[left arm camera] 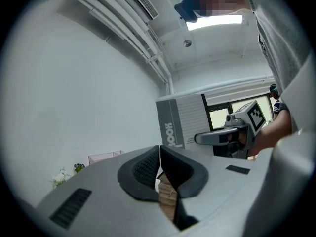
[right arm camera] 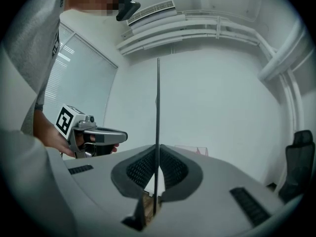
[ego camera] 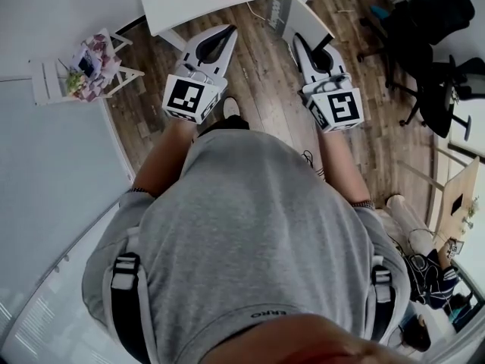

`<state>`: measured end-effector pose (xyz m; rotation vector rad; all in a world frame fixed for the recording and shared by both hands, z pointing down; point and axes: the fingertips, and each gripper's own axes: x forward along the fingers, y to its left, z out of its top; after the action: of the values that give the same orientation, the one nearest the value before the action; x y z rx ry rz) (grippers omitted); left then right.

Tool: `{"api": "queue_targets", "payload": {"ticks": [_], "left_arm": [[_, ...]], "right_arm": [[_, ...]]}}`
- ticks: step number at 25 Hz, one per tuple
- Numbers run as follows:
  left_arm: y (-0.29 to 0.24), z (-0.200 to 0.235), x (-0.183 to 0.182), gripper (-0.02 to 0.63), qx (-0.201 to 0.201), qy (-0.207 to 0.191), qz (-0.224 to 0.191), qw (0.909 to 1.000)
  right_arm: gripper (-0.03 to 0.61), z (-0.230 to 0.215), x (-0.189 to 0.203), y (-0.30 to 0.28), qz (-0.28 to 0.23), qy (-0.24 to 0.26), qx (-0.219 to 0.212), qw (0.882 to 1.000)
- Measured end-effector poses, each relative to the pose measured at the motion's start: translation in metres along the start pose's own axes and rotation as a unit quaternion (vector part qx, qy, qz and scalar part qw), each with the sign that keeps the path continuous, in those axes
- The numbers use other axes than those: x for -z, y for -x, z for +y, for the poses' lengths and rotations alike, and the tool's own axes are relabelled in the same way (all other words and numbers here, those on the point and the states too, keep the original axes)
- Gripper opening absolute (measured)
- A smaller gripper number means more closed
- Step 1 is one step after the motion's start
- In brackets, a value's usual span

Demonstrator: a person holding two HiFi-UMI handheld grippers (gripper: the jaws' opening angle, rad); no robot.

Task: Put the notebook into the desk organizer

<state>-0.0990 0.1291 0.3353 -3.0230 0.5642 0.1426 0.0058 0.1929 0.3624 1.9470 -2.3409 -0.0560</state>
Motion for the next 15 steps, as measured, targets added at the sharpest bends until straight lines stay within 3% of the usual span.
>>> {"api": "queue_targets", "payload": {"ticks": [9, 15], "left_arm": [[-0.031, 0.069, 0.015, 0.025, 0.022, 0.001, 0.007, 0.9997], [-0.043, 0.106, 0.028, 0.023, 0.016, 0.01, 0.017, 0.9997]], "right_arm": [[0.015, -0.012, 0.004, -0.079, 0.016, 0.001, 0.008, 1.0], [0.015, -0.015, 0.011, -0.112, 0.029, -0.002, 0.005, 1.0]]}}
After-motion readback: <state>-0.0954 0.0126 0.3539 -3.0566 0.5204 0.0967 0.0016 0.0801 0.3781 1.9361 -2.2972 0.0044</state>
